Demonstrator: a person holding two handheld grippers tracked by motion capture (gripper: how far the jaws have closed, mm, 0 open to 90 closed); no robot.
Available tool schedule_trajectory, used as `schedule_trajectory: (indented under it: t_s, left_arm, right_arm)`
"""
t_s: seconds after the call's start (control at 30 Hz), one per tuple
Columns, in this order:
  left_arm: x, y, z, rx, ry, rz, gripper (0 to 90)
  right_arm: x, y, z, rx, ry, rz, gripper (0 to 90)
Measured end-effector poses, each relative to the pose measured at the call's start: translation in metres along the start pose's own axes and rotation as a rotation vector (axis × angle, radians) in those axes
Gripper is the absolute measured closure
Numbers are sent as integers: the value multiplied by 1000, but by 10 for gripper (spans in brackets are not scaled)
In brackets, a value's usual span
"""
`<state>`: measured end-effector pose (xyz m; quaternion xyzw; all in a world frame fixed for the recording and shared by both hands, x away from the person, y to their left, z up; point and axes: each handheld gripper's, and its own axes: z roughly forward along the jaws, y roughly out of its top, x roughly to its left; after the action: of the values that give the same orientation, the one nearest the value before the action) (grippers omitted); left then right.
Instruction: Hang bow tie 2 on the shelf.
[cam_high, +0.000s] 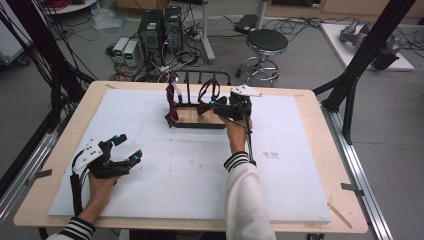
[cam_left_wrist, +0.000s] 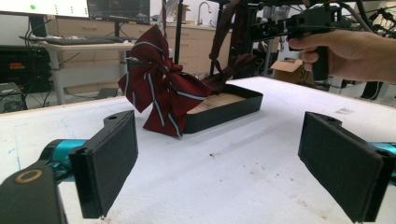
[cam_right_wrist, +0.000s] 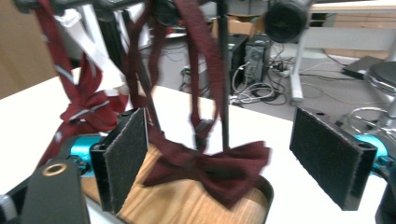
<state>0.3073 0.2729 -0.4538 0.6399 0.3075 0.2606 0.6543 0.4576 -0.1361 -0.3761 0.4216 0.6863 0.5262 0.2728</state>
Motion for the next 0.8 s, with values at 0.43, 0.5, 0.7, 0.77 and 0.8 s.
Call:
schedule_trajectory:
  t_s: [0.43, 0.5, 0.7, 0.77, 0.8]
  left_arm:
    - [0, 0, 0, 0, 0, 1, 124]
    - [-1, 0, 0, 0, 0, 3, 124]
    - [0, 0, -1, -4, -1, 5, 124]
    - [0, 0, -1, -6, -2, 1, 124]
    - [0, 0, 0, -7, -2, 2, 124]
  right_arm:
    - [-9, -2, -41, -53, 11, -29, 143]
    - [-11, -4, -52, -67, 13, -33, 139]
    - [-14, -15, -91, -106, 21, -48, 128]
    - [-14, -21, -104, -113, 27, -57, 120]
    - [-15, -22, -110, -99, 31, -61, 118]
